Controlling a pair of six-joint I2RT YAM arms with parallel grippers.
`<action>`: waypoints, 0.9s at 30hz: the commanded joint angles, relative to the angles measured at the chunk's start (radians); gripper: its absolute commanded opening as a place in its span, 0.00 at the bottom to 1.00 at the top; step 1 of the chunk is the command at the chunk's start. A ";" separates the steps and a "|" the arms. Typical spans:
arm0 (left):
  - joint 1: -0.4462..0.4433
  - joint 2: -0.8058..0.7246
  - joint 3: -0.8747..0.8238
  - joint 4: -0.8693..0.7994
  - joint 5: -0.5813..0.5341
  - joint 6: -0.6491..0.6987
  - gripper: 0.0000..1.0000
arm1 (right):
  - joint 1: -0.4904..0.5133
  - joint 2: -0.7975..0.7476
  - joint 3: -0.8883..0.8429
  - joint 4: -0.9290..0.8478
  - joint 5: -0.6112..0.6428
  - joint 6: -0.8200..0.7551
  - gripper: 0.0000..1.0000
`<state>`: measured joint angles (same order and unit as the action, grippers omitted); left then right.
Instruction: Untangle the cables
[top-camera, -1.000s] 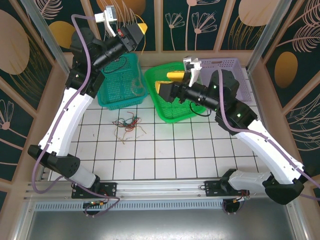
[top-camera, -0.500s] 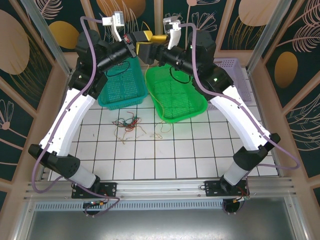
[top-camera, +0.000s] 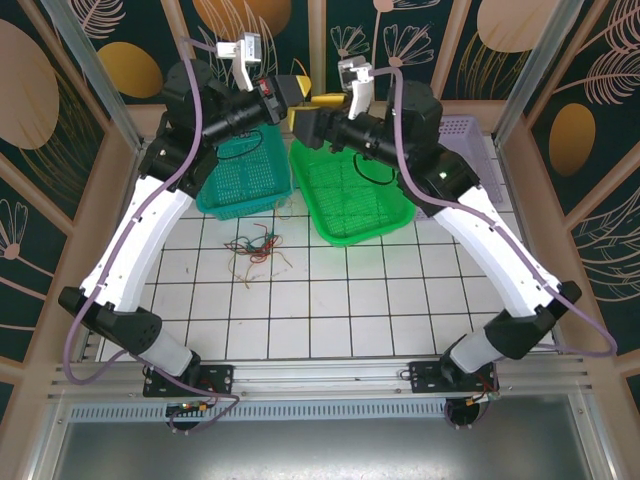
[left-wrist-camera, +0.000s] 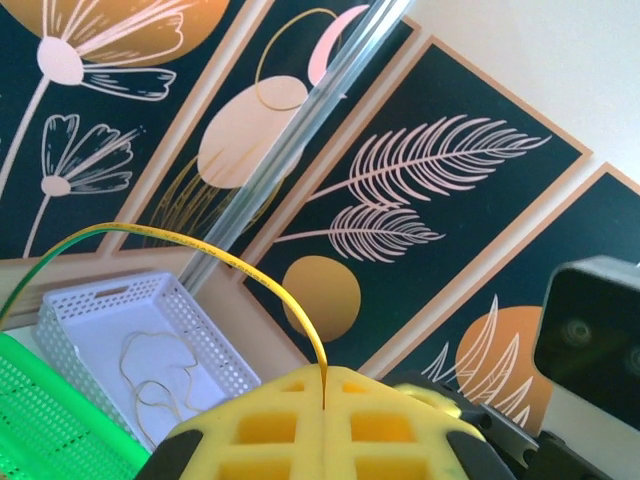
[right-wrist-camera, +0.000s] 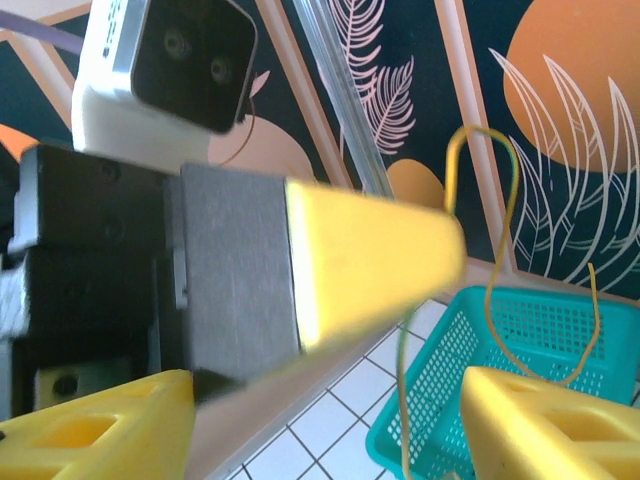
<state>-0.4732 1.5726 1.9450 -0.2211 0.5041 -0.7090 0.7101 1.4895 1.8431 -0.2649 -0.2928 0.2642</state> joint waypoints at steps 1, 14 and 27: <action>0.005 -0.011 0.043 0.008 -0.009 0.029 0.00 | -0.018 -0.022 -0.019 0.018 -0.035 0.022 0.71; 0.005 0.002 0.057 0.000 0.010 0.028 0.00 | -0.026 0.107 0.087 0.031 -0.059 0.038 0.62; 0.005 -0.022 0.046 -0.015 -0.058 0.011 0.43 | -0.026 0.168 0.234 0.014 -0.061 0.084 0.00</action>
<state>-0.4675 1.5711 1.9701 -0.2226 0.4889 -0.6971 0.6880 1.6798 2.0289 -0.2874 -0.3492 0.3199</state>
